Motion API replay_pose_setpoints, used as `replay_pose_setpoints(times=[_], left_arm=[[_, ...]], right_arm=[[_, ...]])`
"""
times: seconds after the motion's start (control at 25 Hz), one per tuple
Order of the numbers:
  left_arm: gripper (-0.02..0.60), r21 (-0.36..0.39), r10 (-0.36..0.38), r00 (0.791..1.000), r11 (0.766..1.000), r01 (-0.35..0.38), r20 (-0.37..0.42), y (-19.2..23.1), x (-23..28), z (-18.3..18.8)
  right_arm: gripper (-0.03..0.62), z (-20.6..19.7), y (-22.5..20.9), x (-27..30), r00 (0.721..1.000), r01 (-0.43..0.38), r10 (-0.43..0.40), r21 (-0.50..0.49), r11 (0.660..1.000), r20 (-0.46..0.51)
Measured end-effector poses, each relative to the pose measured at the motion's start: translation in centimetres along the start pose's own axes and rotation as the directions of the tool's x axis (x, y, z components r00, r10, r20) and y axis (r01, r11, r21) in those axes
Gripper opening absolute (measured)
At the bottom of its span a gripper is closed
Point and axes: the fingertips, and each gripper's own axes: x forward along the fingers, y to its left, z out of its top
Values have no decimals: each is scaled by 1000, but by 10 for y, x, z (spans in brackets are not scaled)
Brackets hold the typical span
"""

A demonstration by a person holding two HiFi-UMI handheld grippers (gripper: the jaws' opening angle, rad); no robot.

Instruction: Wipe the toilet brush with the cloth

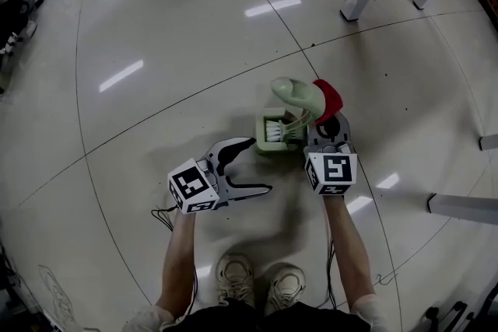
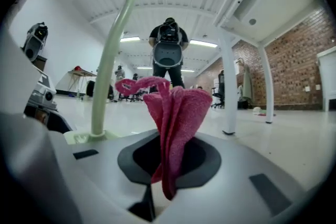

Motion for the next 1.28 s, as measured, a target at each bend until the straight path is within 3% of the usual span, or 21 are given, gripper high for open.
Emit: replay_pose_setpoints(times=[0.16, 0.24, 0.36, 0.52, 1.08, 1.16, 1.28], left_arm=[[466, -5, 12, 1000, 1000, -12, 4, 2, 0, 0], [465, -13, 17, 1000, 1000, -17, 14, 2, 1, 0], [465, -22, 27, 999, 999, -26, 25, 3, 1, 1], [465, -28, 32, 999, 999, -31, 22, 3, 2, -1], [465, -35, 45, 999, 998, -44, 28, 3, 4, -3], [465, -43, 51, 998, 998, -49, 41, 3, 4, -3], [465, -39, 64, 997, 997, -62, 48, 2, 4, -3]], right_arm=[[31, -1, -38, -21, 992, 125, -127, 102, 987, 12], [31, -10, -46, -32, 989, 149, -150, 149, 978, -6], [31, -31, -32, -34, 996, 88, -81, 268, 959, -40], [31, -50, -11, -27, 998, 31, -6, 458, 888, -58], [31, -65, 12, -68, 995, 11, 38, 490, 872, -89], [31, -63, 21, -80, 993, 9, 44, 454, 891, -106], [31, -56, 34, -101, 990, 22, 23, 315, 949, -138]])
